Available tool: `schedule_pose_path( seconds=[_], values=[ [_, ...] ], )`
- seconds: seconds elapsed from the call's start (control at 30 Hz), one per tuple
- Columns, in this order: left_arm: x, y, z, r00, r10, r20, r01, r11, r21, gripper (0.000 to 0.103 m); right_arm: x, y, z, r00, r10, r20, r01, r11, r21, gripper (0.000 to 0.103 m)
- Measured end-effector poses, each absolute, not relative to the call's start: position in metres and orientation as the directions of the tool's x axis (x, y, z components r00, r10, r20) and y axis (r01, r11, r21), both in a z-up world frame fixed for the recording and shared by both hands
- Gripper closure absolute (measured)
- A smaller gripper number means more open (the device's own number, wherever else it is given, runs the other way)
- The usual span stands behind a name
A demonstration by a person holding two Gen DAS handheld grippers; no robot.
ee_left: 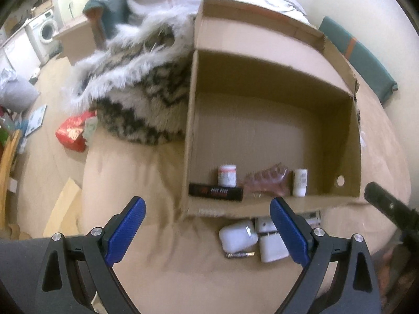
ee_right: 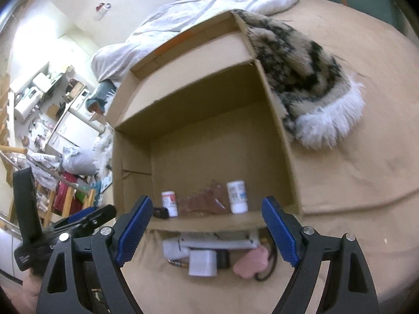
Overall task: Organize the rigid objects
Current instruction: 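Withdraw both open tools from the box toward the remaining items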
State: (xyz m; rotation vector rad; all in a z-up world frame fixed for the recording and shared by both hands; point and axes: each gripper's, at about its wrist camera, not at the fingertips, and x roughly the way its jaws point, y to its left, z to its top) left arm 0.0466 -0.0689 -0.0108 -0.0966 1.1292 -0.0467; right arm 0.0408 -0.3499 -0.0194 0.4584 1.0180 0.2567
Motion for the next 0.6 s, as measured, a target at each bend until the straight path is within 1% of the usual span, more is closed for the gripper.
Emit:
schedule_pose_path(
  seconds=[0.33, 0.5, 0.6],
  values=[
    [0.041, -0.045, -0.039, 0.352, -0.103, -0.93, -0.079, 0.987, -0.139, 0.008, 0.028, -0.367, -0.045, 0.412, 0.395, -0.821, 0.075, 0.883, 0.463, 0.012],
    [0.05, -0.053, -0.082, 0.203, -0.168, -0.965, -0.127, 0.972, -0.196, 0.008, 0.033, -0.363, -0.06, 0.363, 0.376, -0.853, 0.105, 0.893, 0.438, 0.012],
    [0.057, -0.066, -0.104, 0.14, -0.173, -0.975, -0.132, 0.972, -0.192, 0.008, 0.037, -0.36, -0.063, 0.353, 0.387, -0.852, 0.105, 0.888, 0.447, 0.012]
  ],
)
